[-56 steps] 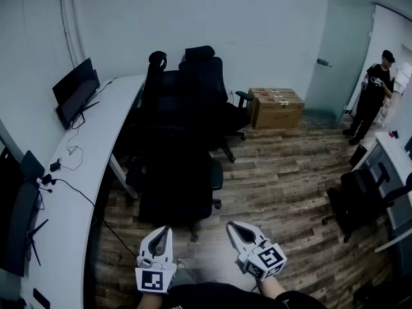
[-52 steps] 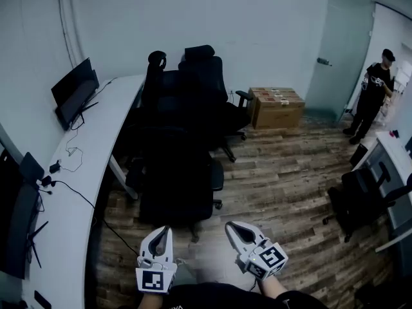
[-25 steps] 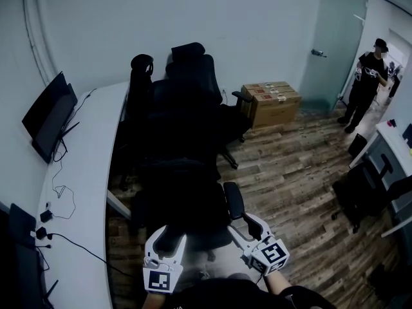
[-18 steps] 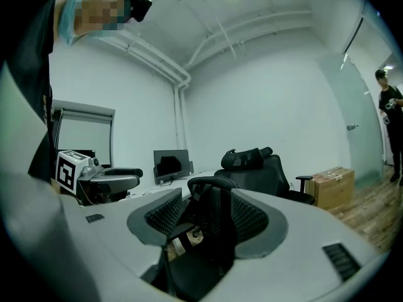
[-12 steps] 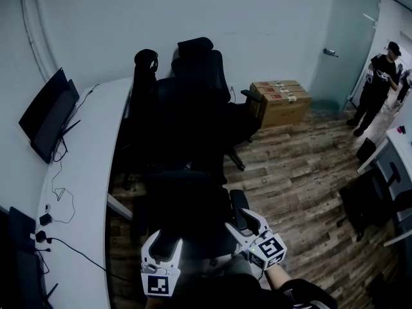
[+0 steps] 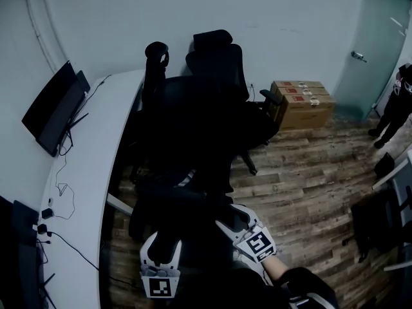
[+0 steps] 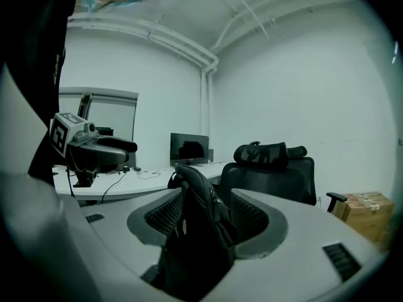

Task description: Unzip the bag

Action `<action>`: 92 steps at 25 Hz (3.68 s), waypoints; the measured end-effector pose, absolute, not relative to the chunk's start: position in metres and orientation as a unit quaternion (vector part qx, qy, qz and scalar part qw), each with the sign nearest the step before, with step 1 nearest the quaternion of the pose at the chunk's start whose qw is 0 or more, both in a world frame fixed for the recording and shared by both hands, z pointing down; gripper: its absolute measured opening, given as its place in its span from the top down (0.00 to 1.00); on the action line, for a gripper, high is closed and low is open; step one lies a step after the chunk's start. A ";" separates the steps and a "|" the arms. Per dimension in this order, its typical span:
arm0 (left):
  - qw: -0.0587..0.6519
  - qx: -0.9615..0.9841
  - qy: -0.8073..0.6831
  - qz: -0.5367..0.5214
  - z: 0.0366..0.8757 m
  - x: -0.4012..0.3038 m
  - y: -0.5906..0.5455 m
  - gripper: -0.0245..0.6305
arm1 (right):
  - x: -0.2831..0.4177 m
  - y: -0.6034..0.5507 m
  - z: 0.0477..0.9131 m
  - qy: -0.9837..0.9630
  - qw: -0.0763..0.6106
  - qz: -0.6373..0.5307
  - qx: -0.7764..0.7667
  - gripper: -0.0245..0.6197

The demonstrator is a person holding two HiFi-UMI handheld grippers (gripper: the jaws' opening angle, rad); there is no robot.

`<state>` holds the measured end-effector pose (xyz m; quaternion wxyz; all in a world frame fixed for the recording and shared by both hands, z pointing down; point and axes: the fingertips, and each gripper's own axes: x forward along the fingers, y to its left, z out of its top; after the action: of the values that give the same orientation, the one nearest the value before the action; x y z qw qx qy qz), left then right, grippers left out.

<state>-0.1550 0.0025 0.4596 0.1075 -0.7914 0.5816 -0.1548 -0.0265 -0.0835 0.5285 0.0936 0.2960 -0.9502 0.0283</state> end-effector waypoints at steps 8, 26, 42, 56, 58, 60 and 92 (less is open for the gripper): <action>0.127 -0.770 0.566 -0.265 0.498 -0.102 -0.072 0.55 | -0.007 -0.143 0.555 -0.963 0.105 0.045 0.243 0.62; 0.299 -0.701 0.306 -0.571 0.585 -0.025 -0.166 0.47 | 0.070 -0.186 0.600 -0.960 0.094 0.105 0.243 0.62; 0.263 -0.642 0.168 -0.700 0.630 -0.029 -0.177 0.56 | 0.103 -0.199 0.608 -0.953 0.072 0.134 0.262 0.62; 0.195 -0.659 0.127 -0.715 0.624 -0.023 -0.161 0.81 | 0.099 -0.188 0.606 -0.959 0.065 0.132 0.243 0.62; 0.200 -0.668 0.135 -0.704 0.621 -0.021 -0.160 0.82 | 0.097 -0.186 0.605 -0.960 0.064 0.132 0.239 0.62; 0.200 -0.688 0.164 -0.678 0.610 -0.015 -0.164 0.85 | 0.094 -0.184 0.605 -0.961 0.064 0.132 0.234 0.62; 0.035 -0.780 0.424 -0.459 0.548 -0.061 -0.185 0.89 | -0.106 -0.169 0.588 -0.987 0.107 -0.114 0.030 0.58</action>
<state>-0.0609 -0.1847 0.5484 0.0353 -0.7799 0.4244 -0.4587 -0.1060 -0.1692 0.5879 0.1070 0.0298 -0.9873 -0.1138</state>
